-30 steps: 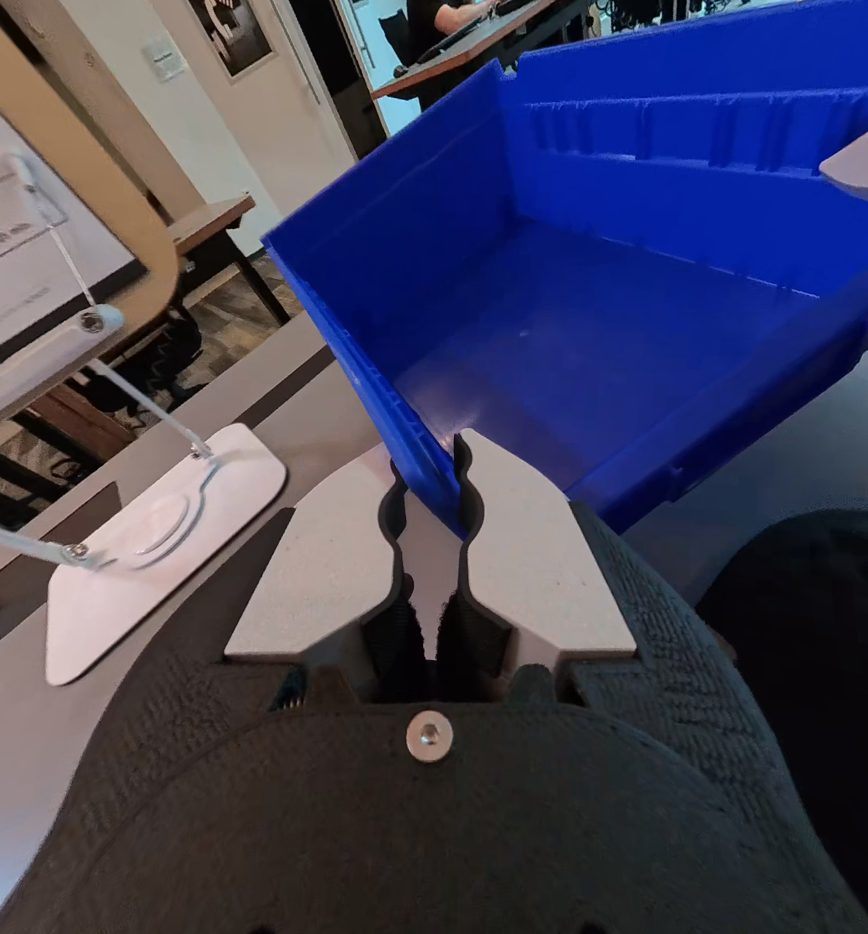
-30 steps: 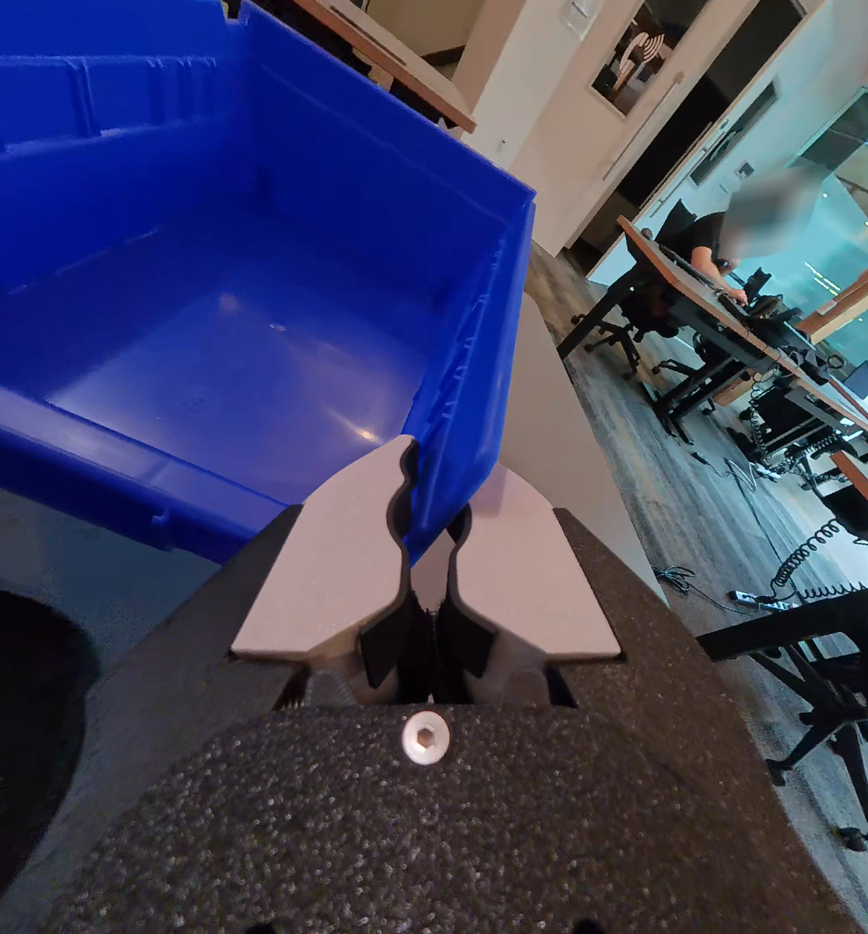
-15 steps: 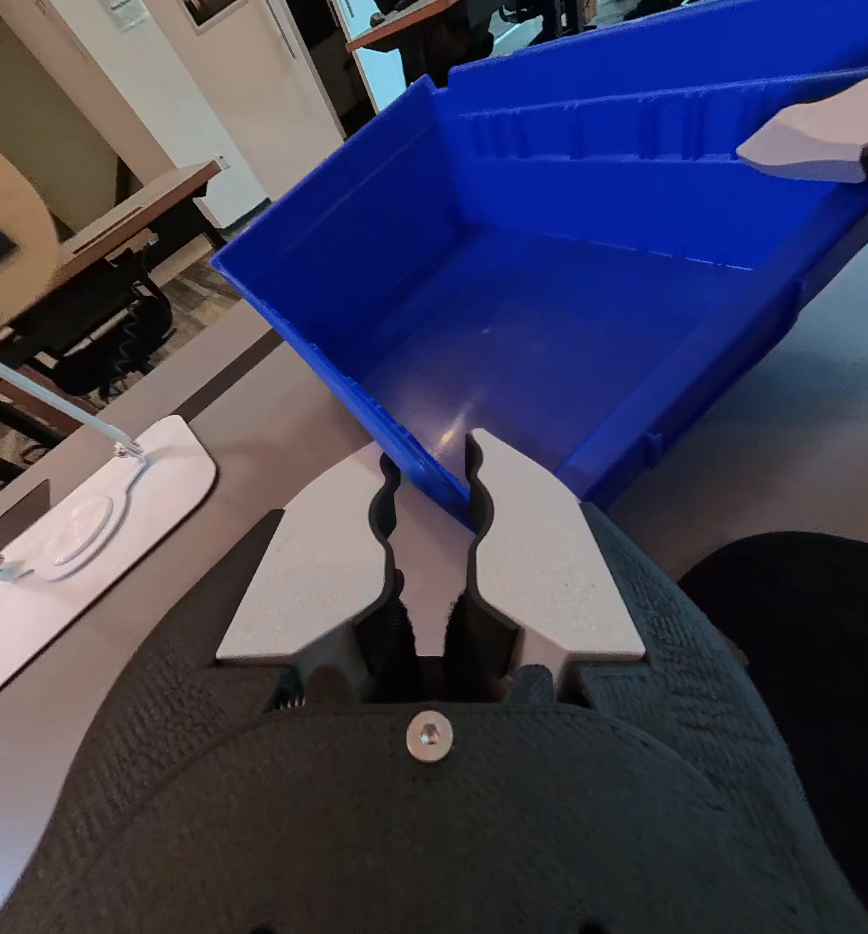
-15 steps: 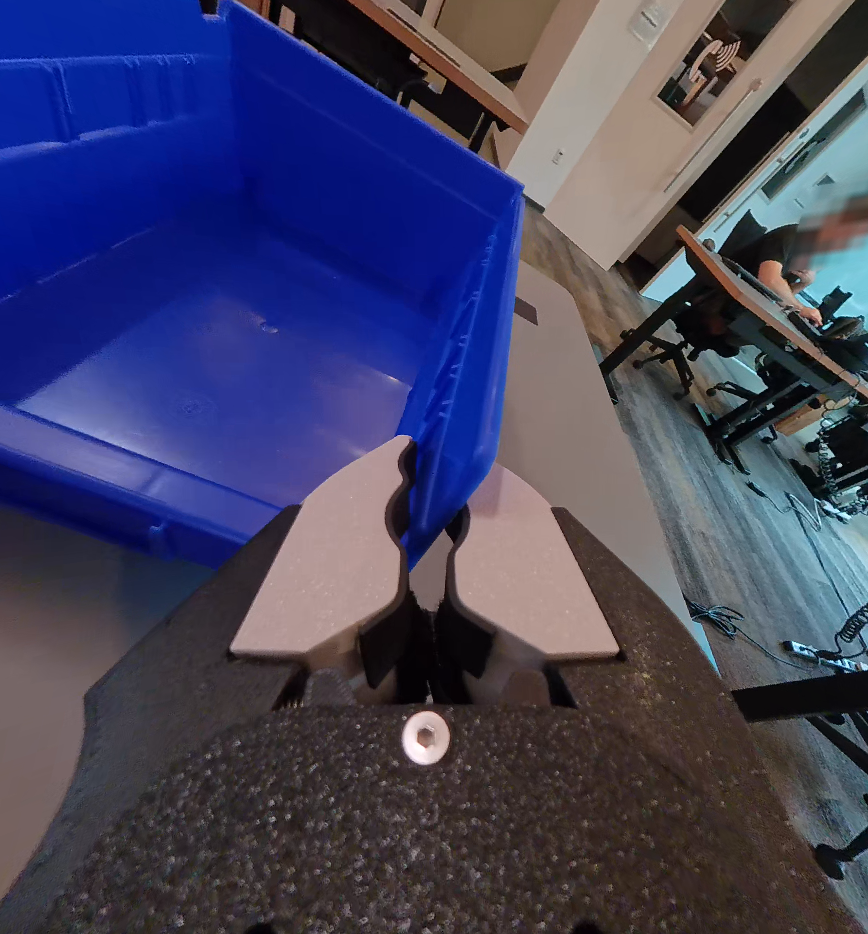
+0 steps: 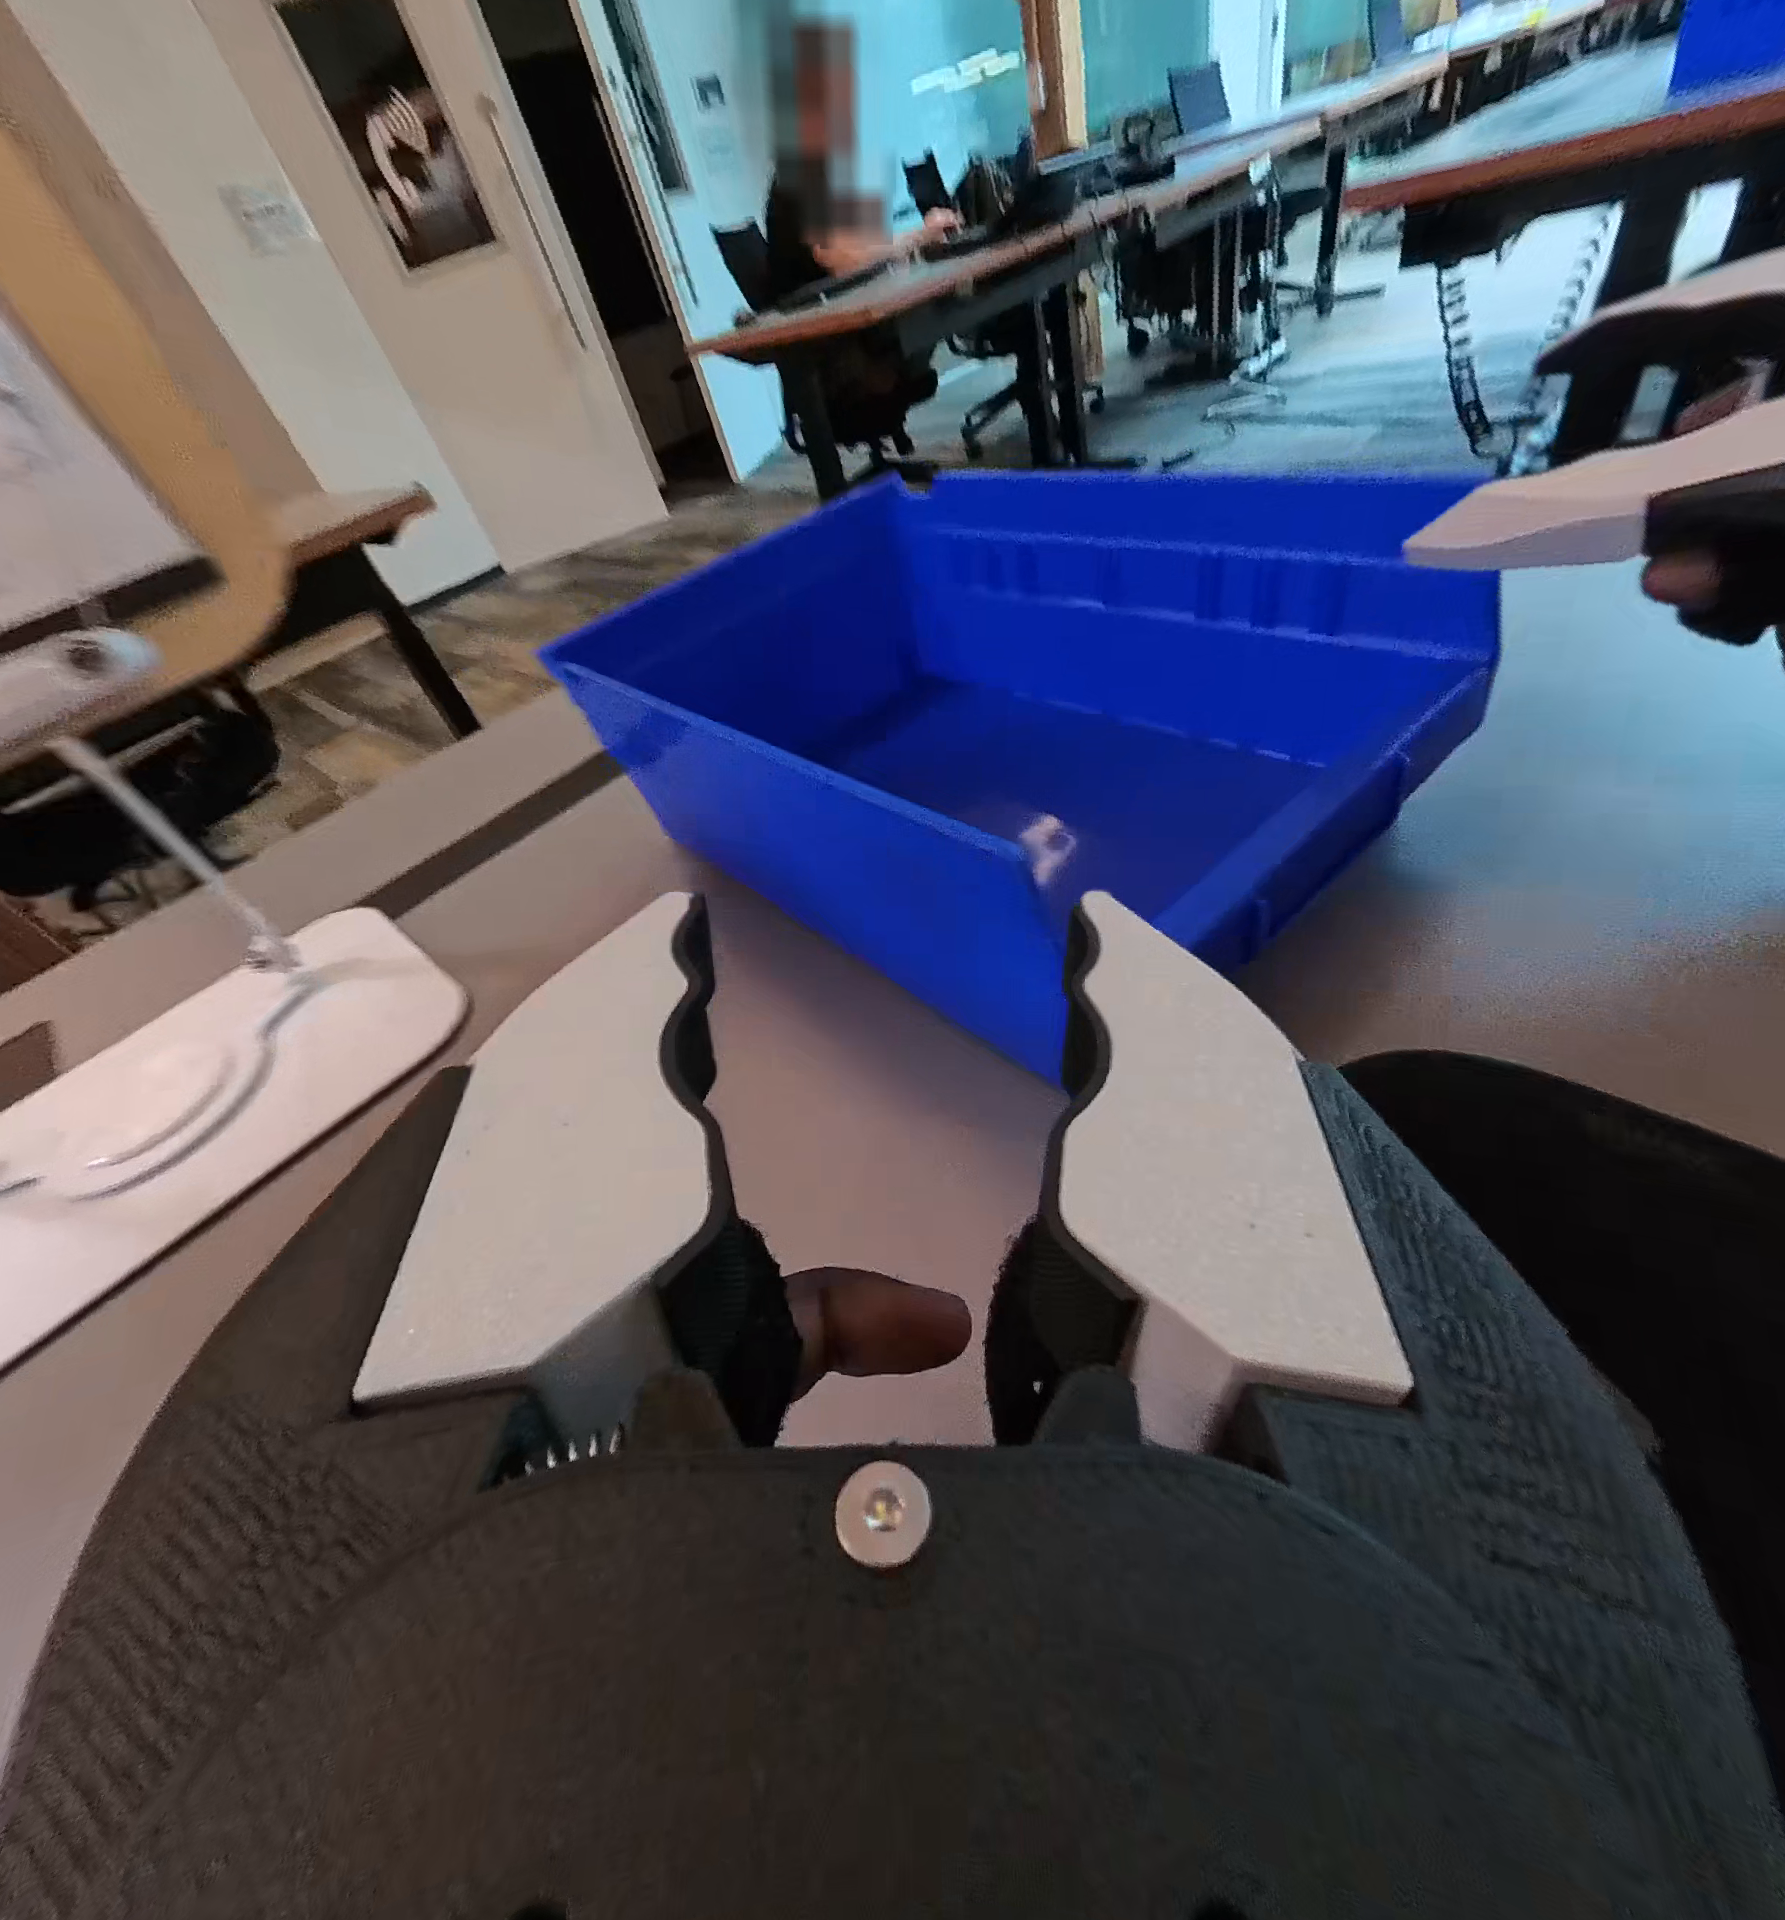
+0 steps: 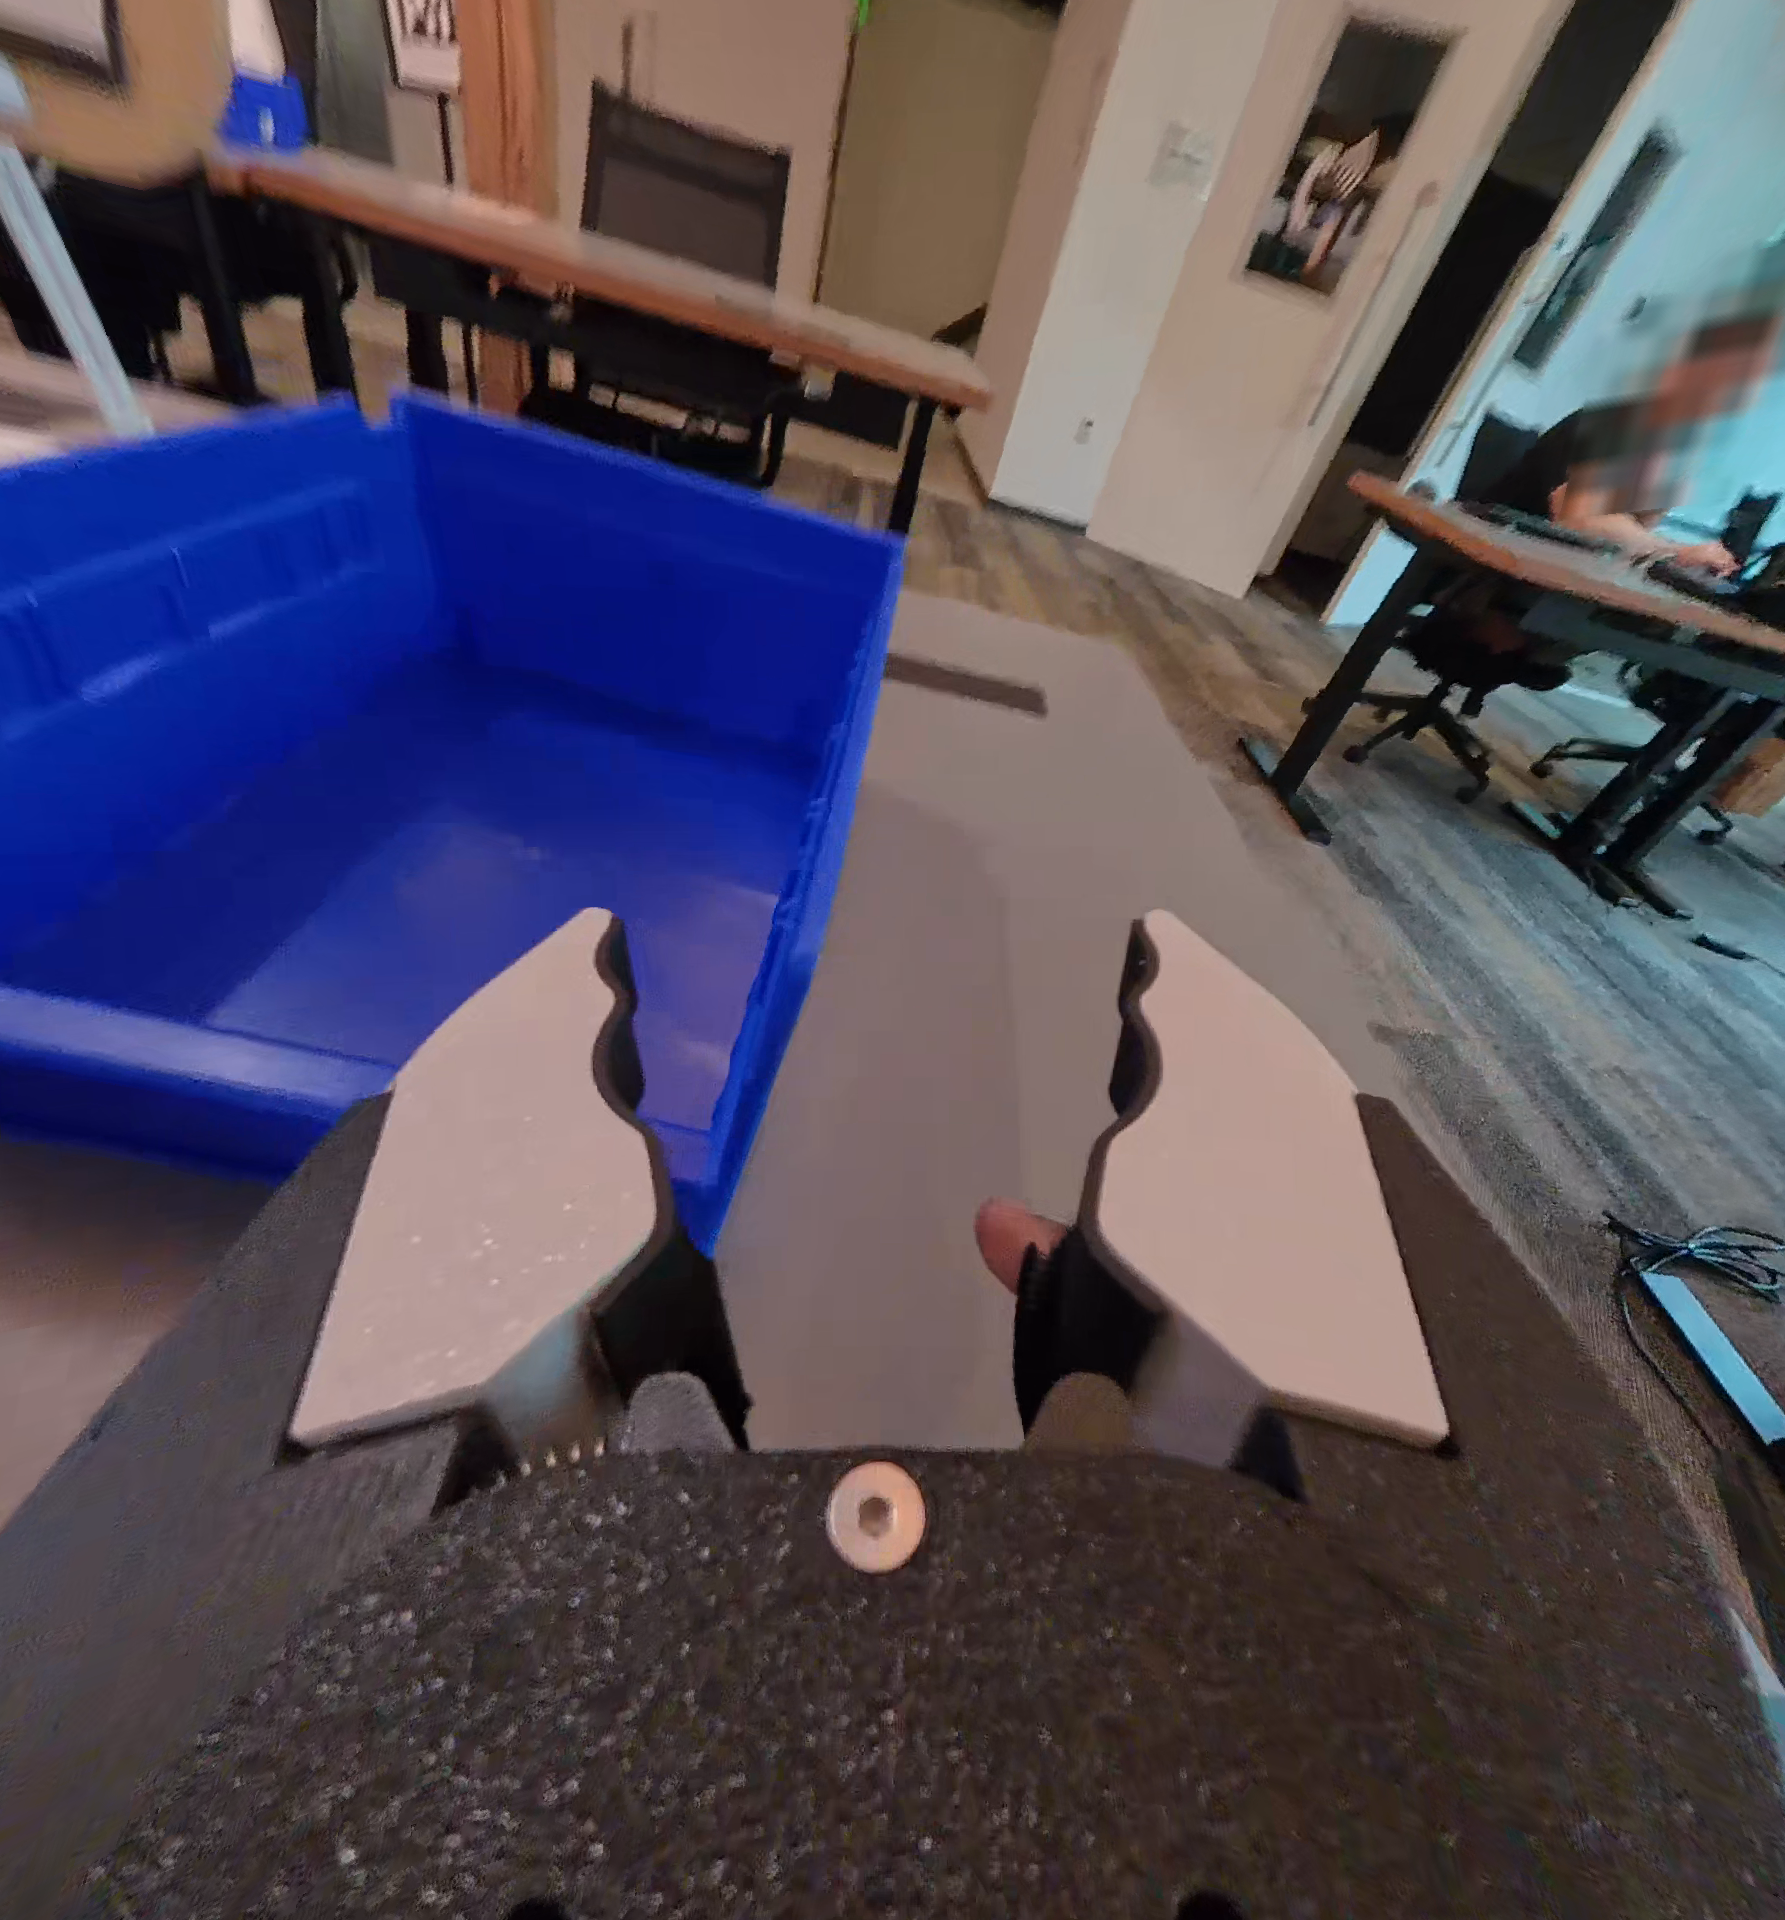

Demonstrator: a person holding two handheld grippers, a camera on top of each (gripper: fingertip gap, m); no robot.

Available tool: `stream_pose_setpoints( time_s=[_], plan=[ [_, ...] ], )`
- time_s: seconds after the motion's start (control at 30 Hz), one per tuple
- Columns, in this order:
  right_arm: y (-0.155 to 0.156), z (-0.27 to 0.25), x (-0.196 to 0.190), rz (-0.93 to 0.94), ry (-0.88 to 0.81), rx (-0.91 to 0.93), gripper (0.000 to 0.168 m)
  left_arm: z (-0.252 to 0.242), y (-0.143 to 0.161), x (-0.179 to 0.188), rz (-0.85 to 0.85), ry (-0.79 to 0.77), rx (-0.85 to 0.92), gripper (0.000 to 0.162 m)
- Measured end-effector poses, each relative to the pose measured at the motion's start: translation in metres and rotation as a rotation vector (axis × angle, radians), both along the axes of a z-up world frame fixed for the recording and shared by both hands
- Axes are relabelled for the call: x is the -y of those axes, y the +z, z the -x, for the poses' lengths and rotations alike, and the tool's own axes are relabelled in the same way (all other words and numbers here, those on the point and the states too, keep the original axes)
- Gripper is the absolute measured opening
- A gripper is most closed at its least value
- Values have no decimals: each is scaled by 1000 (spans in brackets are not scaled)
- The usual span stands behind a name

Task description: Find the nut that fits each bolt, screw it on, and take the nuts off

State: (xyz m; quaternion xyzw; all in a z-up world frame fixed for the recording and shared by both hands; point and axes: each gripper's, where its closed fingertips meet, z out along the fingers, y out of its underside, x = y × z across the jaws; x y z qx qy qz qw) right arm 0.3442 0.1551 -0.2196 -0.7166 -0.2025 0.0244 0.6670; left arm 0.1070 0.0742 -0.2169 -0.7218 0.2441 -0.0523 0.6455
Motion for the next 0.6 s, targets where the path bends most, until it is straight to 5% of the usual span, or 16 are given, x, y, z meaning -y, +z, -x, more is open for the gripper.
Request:
stream_pose_setpoints(
  time_s=[0.2,0.4,0.6],
  plan=[
    [47,41,49,-185,56,-78,87,115,47,47,-97,172,56,65],
    [49,116,75,-180,237,-40,83,254,64,98,-194,485,15,63],
    [56,155,75,-202,291,-75,82,359,35,152,-116,773,-61,63]
  ],
)
